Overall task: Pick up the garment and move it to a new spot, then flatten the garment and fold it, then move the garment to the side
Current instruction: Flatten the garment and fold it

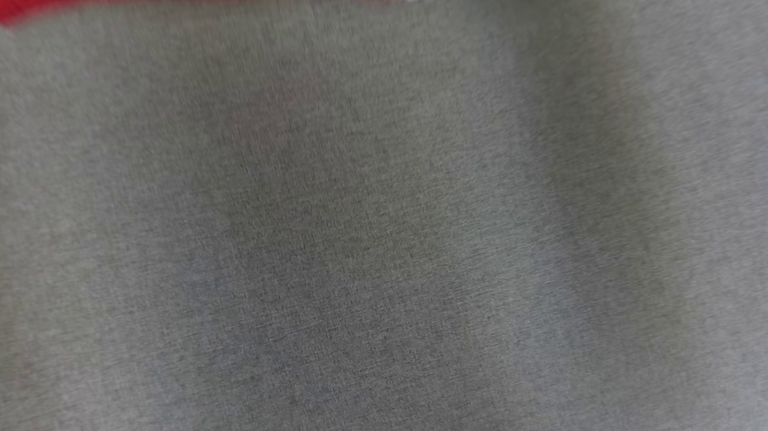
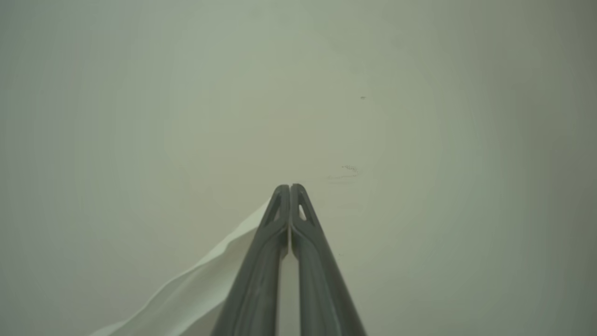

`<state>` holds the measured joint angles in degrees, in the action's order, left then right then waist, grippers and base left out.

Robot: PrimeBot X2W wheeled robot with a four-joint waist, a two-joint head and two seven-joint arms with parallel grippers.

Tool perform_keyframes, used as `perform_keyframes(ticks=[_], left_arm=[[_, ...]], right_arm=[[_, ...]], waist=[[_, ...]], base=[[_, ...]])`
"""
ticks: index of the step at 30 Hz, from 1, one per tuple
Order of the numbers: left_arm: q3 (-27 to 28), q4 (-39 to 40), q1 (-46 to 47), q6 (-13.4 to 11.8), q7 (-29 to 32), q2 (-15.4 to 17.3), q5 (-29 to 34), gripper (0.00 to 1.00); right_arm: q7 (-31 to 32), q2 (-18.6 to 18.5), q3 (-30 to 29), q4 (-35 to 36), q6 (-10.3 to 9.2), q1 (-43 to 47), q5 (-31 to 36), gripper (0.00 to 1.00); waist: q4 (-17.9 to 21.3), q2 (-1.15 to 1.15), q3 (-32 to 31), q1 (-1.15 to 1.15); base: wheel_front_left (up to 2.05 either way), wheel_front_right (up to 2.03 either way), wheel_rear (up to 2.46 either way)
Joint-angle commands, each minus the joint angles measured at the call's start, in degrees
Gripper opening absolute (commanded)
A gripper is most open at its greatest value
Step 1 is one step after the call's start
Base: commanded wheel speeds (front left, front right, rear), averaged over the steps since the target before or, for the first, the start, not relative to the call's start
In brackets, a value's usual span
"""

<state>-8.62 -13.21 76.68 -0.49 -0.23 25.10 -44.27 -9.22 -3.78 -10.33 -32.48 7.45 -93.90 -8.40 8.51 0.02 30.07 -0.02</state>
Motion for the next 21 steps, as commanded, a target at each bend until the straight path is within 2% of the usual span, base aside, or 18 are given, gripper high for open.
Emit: perform_keyframes(ticks=[1, 4, 6, 8, 9, 12, 15, 17, 21], left_arm=[[0.16, -0.60, 3.13, 0.23, -3.77, -1.25, 1.81, 0.00], [-0.05, -1.48, 6.99, 1.08, -10.18, -3.09, 3.93, 0.00], [0.60, -1.82, 9.00, 1.47, -12.73, -4.42, 4.47, 0.00], [1.30, -1.76, 10.01, 2.46, -14.06, -5.79, 4.47, 0.00], [1.30, -1.76, 10.01, 2.46, -14.06, -5.79, 4.47, 0.00], [2.57, -2.67, 7.45, 4.49, -14.80, -7.43, 3.45, 0.00], [2.51, -4.21, 2.30, 5.99, -15.00, -8.86, 3.88, 0.00], [1.29, -4.06, -2.16, 6.81, -14.96, -8.99, 5.34, 0.00], [0.16, -2.57, -13.67, 7.67, -14.99, -9.25, 6.70, 0.00]], right_arm=[[-3.86, 0.08, -1.24, 0.16, 0.08, -3.48, 1.39, 0.00], [-5.84, 0.57, -2.59, 2.94, 0.08, -6.63, 2.38, 0.00], [-5.92, 0.57, -2.78, 8.50, 0.08, -7.82, 2.59, 0.00], [-5.85, 0.70, -1.93, 13.32, 0.08, -7.17, 2.64, 0.00], [-5.85, 0.70, -1.93, 13.32, 0.08, -7.17, 2.64, 0.00], [-5.86, 0.70, -0.32, 15.25, 0.08, -2.55, 1.65, 0.00], [-5.90, -1.88, 2.74, 11.47, 0.08, 2.88, 0.17, 0.00], [-5.47, -4.23, 6.89, 9.27, 0.08, 7.37, -1.39, 0.00], [0.14, -9.26, 13.51, 9.93, 0.08, 19.00, -8.02, 0.00]], waist=[[-0.93, -0.02, 5.30, 0.02], [-1.58, -0.02, 6.19, 0.02], [-2.00, -0.02, 7.00, 0.02], [-2.38, -0.02, 7.91, 0.02], [-2.38, -0.02, 7.91, 0.02], [-2.67, -0.02, 8.96, 0.02], [-3.37, -0.02, 9.61, 0.02], [-3.75, -0.02, 9.80, 0.02], [-4.31, -0.02, 8.57, 0.02]], base=[[0.00, 0.00, 0.00], [0.00, 0.00, 0.00], [0.00, 0.00, 0.00], [0.00, 0.00, 0.00], [0.00, 0.00, 0.00], [0.00, 0.00, 0.00], [0.00, 0.00, 0.00], [0.00, 0.00, 0.00], [0.00, 0.00, 0.00]])
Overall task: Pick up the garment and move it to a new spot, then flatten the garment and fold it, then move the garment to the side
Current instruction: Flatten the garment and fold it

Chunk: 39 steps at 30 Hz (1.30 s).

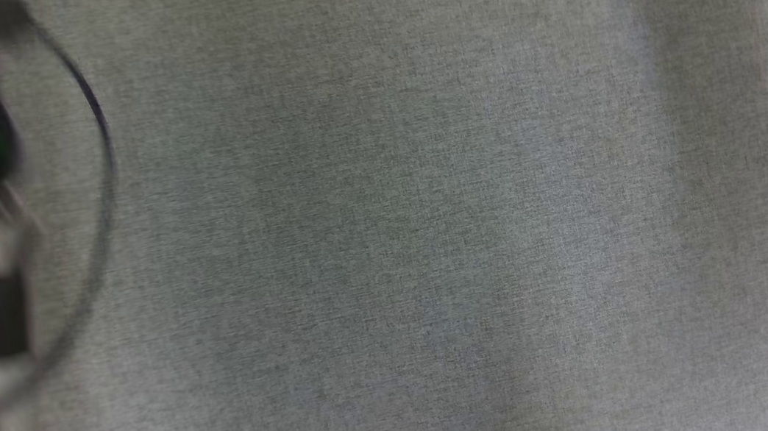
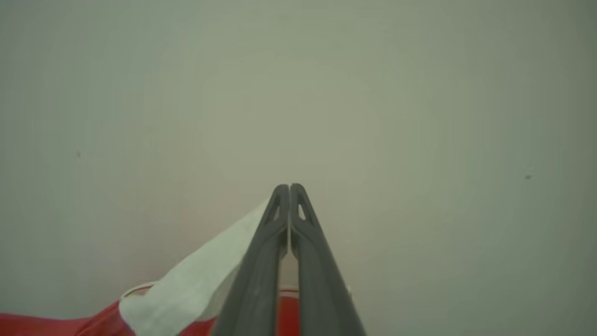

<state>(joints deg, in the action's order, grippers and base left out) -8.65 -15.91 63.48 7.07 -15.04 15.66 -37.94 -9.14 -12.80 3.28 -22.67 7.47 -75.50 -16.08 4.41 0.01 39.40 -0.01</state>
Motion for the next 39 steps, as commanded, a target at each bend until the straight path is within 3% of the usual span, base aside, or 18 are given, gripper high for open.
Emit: perform_keyframes(ticks=[1, 6, 9, 13, 20, 27, 34, 39], left_arm=[[0.25, 0.79, -3.47, 0.24, -0.18, -0.11, 0.55, 0.00], [0.54, 3.39, -18.55, 0.49, -0.19, -0.53, 0.05, 0.00], [2.09, 3.76, -27.05, 0.51, -0.20, -1.40, -1.32, 0.00], [3.51, 3.69, -36.60, 0.27, -0.20, -3.22, -2.46, 0.00], [2.62, 1.90, -47.48, -0.47, -0.20, -6.57, -1.59, 0.00], [4.96, 3.38, -55.40, -1.36, -0.20, -8.92, -0.76, 0.00], [1.49, 4.93, -62.62, -4.13, 1.75, -7.25, 4.77, 0.00], [-1.72, 5.44, -67.13, -5.66, 5.03, -5.11, 8.59, 0.00]], right_arm=[[2.53, -2.00, 1.68, 1.32, 0.06, 4.17, -1.79, 0.00], [15.57, -7.98, 3.88, 11.80, 0.06, 22.23, -9.69, 0.00], [23.61, -8.88, 1.61, 18.24, 0.06, 33.69, -11.97, 0.00], [32.76, -6.04, -2.82, 25.05, 0.06, 46.87, -11.86, 0.00], [44.20, -0.69, -7.12, 30.76, 0.06, 64.23, -7.80, 0.00], [56.46, 0.16, -8.45, 38.02, 0.06, 76.19, -8.69, 0.00], [65.72, 0.91, -10.09, 40.90, 0.06, 84.83, -9.65, 0.00], [69.02, 2.17, -11.80, 41.50, 0.06, 88.86, -8.92, 0.00]], waist=[[-0.55, -0.01, -1.55, 0.01], [-1.08, -0.01, -6.97, 0.01], [-1.29, -0.01, -11.24, 0.01], [-1.31, -0.01, -16.67, 0.01], [-1.49, -0.01, -24.11, 0.01], [-0.53, -0.01, -29.15, 0.01], [-0.49, -0.01, -31.45, 0.01], [-0.33, -0.01, -31.74, 0.01]], base=[[0.00, 0.00, 0.00], [0.00, 0.00, 0.00], [0.00, 0.00, 0.00], [0.00, 0.00, 0.00], [0.00, 0.00, 0.00], [0.00, 0.00, 0.00], [0.00, 0.00, 0.00], [0.00, 0.00, 0.00]])
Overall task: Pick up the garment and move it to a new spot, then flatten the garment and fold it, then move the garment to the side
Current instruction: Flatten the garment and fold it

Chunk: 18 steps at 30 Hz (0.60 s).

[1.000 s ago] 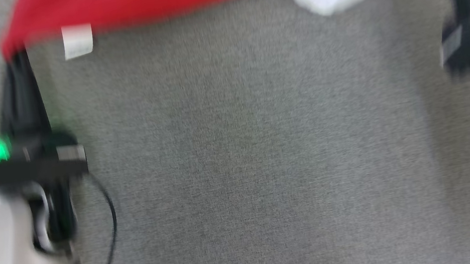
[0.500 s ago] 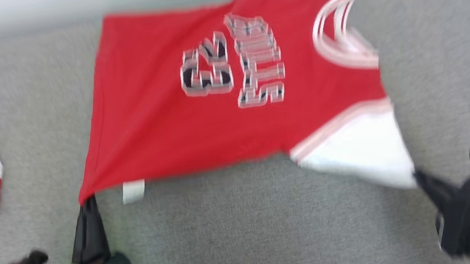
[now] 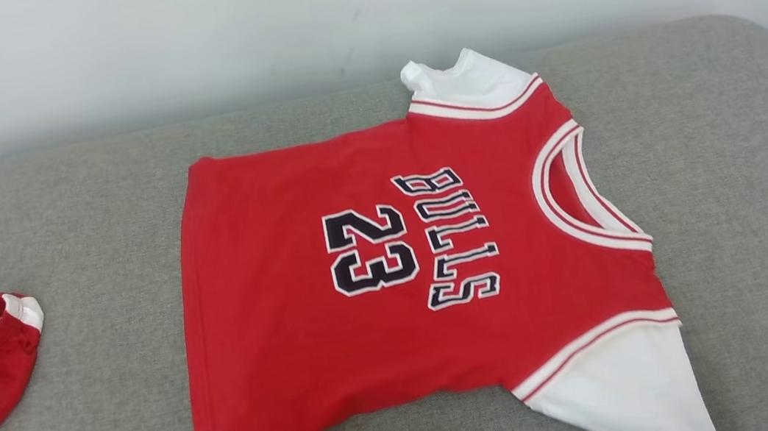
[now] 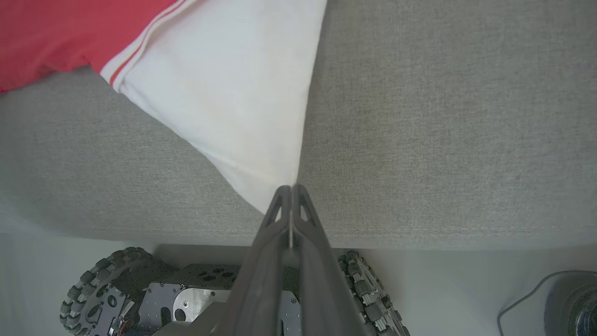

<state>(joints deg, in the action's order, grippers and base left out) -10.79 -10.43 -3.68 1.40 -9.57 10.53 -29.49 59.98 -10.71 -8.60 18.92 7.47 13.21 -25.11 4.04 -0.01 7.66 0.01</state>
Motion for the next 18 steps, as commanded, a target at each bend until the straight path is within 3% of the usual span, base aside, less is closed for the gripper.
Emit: perform_keyframes(ticks=[1, 9, 14, 18], left_arm=[[-0.13, 0.34, -0.91, -0.43, 0.31, 0.58, 0.93, 0.00], [-0.55, 5.83, -6.82, -3.43, 6.87, 4.92, 2.78, 0.00], [0.31, 9.37, -3.92, -2.72, 8.13, 4.24, -0.17, 0.00], [-1.03, 9.37, -0.06, -2.97, 10.88, 5.15, 1.35, 0.00]], right_arm=[[0.20, 0.36, -0.39, 0.24, 0.06, 0.70, 0.24, 0.00], [-0.93, 2.38, -2.75, 1.91, 0.06, 1.37, -0.18, 0.00], [-6.85, 4.28, -3.41, 1.35, 0.06, -3.22, -1.69, 0.00], [-10.21, 5.75, -3.20, -0.06, 0.06, -8.11, -2.75, 0.00]], waist=[[0.12, 0.01, 0.02, -0.01], [-0.31, 0.01, 0.62, -0.01], [-1.08, 0.01, 0.76, -0.01], [-1.53, 0.01, 0.79, -0.01]], base=[[0.00, 0.00, 0.00], [0.00, 0.00, 0.00], [0.00, 0.00, 0.00], [0.00, 0.00, 0.00]])
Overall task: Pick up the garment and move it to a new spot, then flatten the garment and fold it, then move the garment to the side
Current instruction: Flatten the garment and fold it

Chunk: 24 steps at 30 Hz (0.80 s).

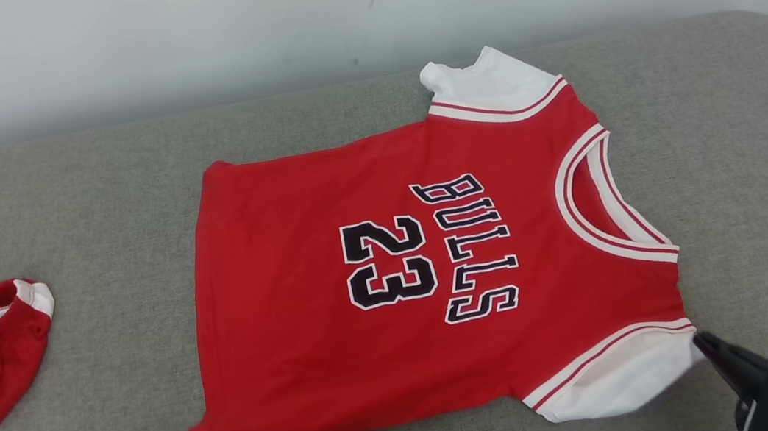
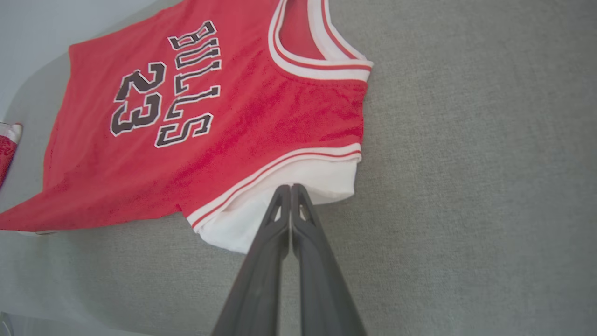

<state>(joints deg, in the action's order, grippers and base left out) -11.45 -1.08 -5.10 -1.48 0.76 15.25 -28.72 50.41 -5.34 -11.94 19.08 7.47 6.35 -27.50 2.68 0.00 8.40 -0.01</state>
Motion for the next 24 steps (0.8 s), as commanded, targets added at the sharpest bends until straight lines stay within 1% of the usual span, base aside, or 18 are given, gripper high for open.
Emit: perform_keyframes(ticks=[1, 4, 7, 10, 12, 15, 18, 19, 24], left_arm=[[-0.86, -0.10, 2.78, -0.15, 1.40, 0.89, 1.41, 0.00], [-2.20, -0.55, 6.84, -0.22, 3.47, 1.54, 3.38, 0.00], [-3.38, -1.11, 10.79, -0.68, 6.74, 2.33, 4.82, 0.00], [-4.61, -2.65, 14.76, -1.09, 10.70, 2.66, 6.08, 0.00], [-5.37, -3.70, 16.87, -1.52, 13.03, 2.77, 6.99, 0.00], [-6.23, -5.30, 20.53, -2.09, 15.57, 2.11, 7.48, 0.00], [-6.88, -7.32, 23.58, -2.94, 17.08, 1.56, 8.45, 0.00], [-6.88, -7.32, 23.58, -2.94, 17.08, 1.56, 8.45, 0.00], [-7.27, -10.49, 28.19, -4.18, 16.29, 0.56, 10.08, 0.00]], right_arm=[[-1.17, 0.56, 0.46, -0.50, 0.06, -2.47, -0.79, 0.00], [-2.90, 1.03, 0.80, -1.38, 0.06, -6.35, -1.82, 0.00], [-5.08, 1.33, 0.49, -3.44, 0.06, -10.74, -1.28, 0.00], [-7.78, 0.73, 0.83, -6.67, 0.06, -15.44, 0.35, 0.00], [-10.95, 0.04, 0.48, -9.08, 0.06, -18.82, 2.62, 0.00], [-15.25, -0.98, 2.05, -12.98, 0.06, -22.48, 5.60, 0.00], [-18.46, -2.28, 4.41, -16.06, 0.06, -25.33, 6.51, 0.00], [-18.46, -2.28, 4.41, -16.06, 0.06, -25.33, 6.51, 0.00], [-23.26, -4.00, 8.11, -20.08, 0.06, -28.70, 8.17, 0.00]], waist=[[-0.30, 0.00, 0.12, 0.01], [-0.64, 0.00, 0.25, 0.01], [-0.88, 0.00, 0.85, 0.01], [-1.00, 0.00, 1.67, 0.01], [-1.06, 0.00, 2.47, 0.01], [-1.65, 0.00, 3.88, 0.01], [-2.21, 0.00, 5.23, 0.01], [-2.21, 0.00, 5.23, 0.01], [-2.78, 0.00, 7.49, 0.01]], base=[[0.00, 0.00, 0.00], [0.00, 0.00, 0.00], [0.00, 0.00, 0.00], [0.00, 0.00, 0.00], [0.00, 0.00, 0.00], [0.00, 0.00, 0.00], [0.00, 0.00, 0.00], [0.00, 0.00, 0.00], [0.00, 0.00, 0.00]])
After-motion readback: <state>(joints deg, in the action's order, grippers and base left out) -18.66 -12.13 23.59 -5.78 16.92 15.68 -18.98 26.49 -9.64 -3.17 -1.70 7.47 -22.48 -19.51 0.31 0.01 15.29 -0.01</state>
